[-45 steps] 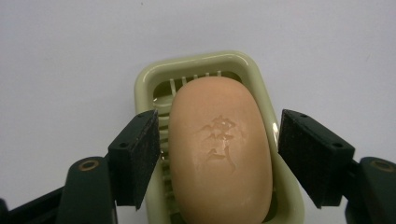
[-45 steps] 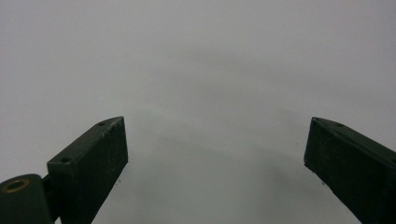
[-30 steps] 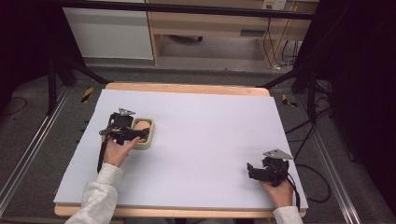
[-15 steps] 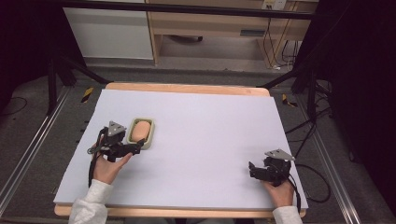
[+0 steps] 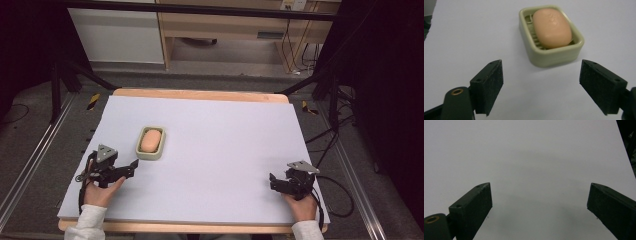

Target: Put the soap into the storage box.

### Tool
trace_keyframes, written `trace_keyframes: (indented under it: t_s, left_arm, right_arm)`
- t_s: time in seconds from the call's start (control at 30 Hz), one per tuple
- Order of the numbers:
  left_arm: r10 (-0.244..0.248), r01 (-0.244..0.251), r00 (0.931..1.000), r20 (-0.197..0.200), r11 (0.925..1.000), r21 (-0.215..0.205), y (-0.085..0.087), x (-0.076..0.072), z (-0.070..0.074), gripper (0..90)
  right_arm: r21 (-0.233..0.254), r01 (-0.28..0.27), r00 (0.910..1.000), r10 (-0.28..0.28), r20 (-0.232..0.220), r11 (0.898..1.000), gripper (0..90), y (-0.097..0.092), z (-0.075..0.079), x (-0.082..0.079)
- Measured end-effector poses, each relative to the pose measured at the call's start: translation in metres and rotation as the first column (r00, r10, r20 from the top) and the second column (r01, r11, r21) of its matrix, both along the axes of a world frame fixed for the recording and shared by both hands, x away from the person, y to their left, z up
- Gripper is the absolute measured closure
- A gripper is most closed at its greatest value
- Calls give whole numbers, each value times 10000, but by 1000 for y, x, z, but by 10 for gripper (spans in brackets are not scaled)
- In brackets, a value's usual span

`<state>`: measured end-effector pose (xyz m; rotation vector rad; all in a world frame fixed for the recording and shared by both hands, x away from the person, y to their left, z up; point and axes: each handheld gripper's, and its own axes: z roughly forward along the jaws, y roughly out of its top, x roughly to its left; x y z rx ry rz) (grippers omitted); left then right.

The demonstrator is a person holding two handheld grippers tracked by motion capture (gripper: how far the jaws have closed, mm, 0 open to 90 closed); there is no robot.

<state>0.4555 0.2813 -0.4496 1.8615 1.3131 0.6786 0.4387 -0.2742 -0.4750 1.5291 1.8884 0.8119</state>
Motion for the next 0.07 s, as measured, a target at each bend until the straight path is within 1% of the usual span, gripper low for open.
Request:
trace_keyframes:
  t_s: [0.03,0.07]
  left_arm:
    - [0,0,10000,0,10000,0,0,0,0,186]
    - [68,-68,9999,-84,9999,83,4,-1,-3,186]
  right_arm:
    - [0,0,10000,0,0,10000,64,0,0,0]
    - [1,-7,10000,7,10,10000,64,0,0,0]
